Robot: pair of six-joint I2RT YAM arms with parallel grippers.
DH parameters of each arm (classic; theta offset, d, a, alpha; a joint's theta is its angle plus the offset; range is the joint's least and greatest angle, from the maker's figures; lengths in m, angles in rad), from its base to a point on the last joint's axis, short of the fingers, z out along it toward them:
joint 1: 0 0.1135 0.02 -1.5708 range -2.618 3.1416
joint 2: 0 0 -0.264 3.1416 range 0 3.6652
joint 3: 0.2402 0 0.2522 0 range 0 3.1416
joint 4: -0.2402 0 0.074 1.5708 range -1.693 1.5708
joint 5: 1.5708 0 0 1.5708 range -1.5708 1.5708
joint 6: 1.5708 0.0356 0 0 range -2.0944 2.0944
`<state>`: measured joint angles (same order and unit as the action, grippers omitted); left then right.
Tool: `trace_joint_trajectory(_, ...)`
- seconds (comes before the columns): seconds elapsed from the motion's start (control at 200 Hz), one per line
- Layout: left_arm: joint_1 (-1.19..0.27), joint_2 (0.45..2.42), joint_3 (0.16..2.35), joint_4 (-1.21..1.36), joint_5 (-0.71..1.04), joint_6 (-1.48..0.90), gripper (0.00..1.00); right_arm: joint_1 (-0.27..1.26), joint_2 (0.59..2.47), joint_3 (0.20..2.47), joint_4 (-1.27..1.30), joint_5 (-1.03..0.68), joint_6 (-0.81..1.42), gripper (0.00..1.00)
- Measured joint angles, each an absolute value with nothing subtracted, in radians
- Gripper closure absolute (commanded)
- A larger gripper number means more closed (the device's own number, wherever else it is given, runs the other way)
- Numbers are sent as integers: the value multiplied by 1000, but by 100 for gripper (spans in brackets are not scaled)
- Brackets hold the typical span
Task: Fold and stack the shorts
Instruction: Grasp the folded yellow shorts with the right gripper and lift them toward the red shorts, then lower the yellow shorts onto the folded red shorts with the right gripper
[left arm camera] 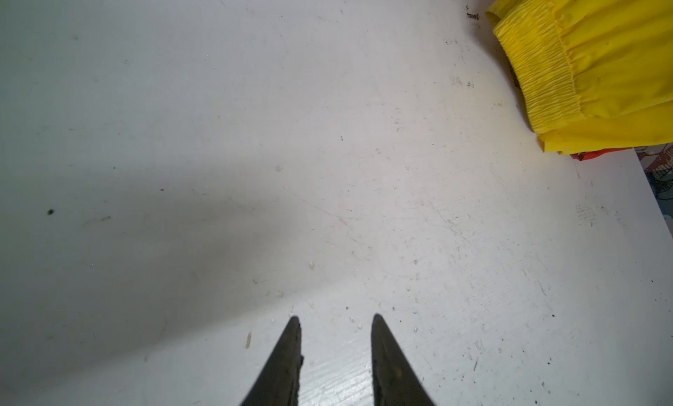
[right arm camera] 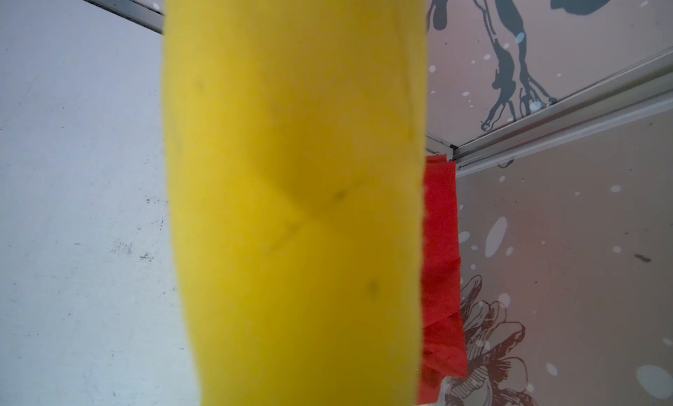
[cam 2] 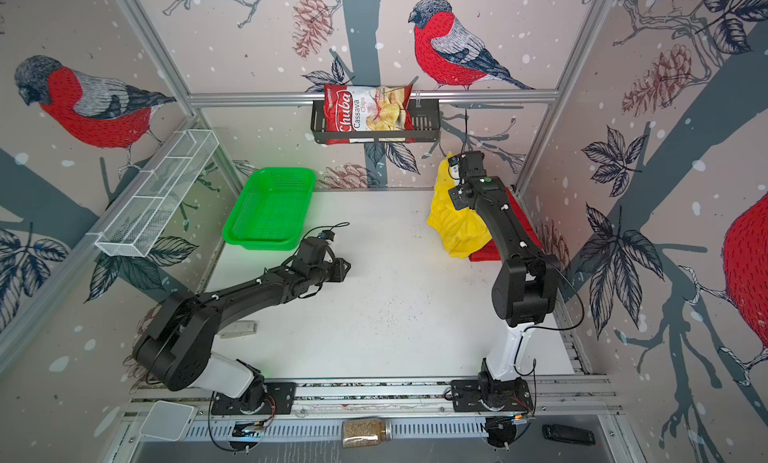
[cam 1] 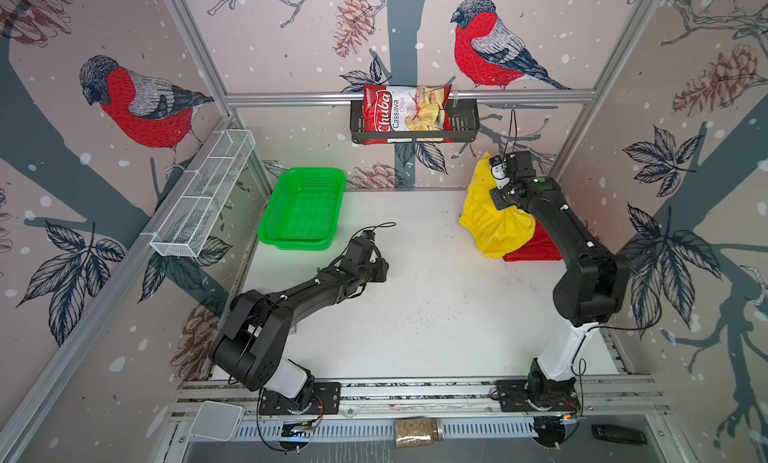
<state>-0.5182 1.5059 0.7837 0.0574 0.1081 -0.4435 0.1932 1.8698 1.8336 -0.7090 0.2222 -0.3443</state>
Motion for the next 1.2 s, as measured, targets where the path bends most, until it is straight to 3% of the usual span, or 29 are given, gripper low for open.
trace_joint_trajectory(0.585,-518,1506,813,32,98,-438,67,164,1978,2166,-957,134,-394,100)
trace_joint_trajectory(1.201,-518,1521,841,14,97,-438,67,112,1986,2222,-1046,57,-387,100)
